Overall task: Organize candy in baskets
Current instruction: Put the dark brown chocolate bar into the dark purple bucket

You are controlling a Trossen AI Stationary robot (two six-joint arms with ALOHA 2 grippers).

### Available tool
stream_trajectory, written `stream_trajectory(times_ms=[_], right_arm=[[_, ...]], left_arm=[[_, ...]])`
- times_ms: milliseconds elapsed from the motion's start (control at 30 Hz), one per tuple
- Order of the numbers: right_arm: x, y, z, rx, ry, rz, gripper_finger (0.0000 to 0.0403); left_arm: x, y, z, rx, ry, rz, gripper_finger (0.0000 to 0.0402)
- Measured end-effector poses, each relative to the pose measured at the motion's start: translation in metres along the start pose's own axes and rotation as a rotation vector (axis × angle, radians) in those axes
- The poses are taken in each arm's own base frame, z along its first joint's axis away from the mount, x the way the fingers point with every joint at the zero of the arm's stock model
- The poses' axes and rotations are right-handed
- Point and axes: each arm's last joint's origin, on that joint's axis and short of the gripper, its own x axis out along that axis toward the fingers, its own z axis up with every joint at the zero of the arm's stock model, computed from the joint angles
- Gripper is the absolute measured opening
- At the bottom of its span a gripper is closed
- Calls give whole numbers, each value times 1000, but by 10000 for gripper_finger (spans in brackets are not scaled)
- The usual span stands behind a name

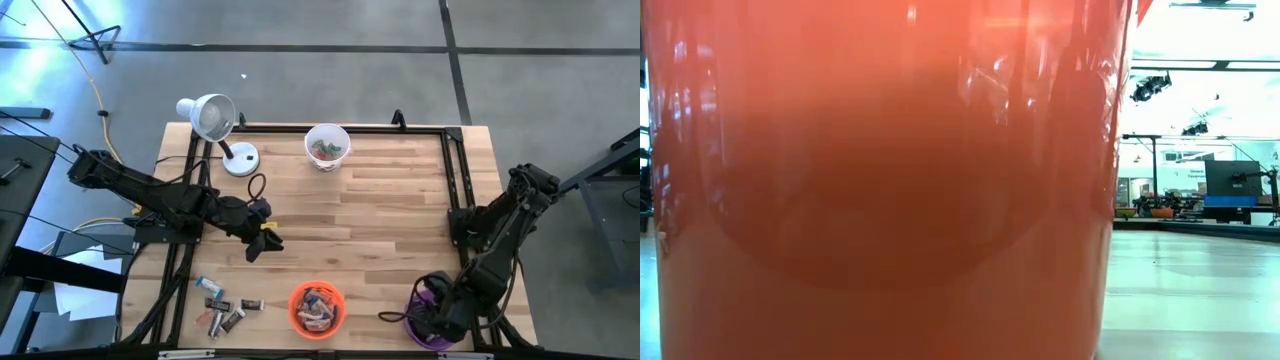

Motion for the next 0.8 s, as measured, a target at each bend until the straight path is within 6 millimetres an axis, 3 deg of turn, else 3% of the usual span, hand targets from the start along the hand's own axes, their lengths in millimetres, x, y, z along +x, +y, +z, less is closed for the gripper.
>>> stream_trajectory(times_ms=[167,500,700,800], right_arm=[[0,0,0,70,0,0,162],[0,-1,3,11,-52,12,163],[-1,4,9,137,-69,32,163],[-2,10,15,146,-152,122,163]], left_arm=[[0,0,0,-8,0,0,122],[0,-2,-3,-49,80,-59,122],[-3,-14,-34,-104,318,-88,122],[-8,-25,-55,-117,429,-97,122]])
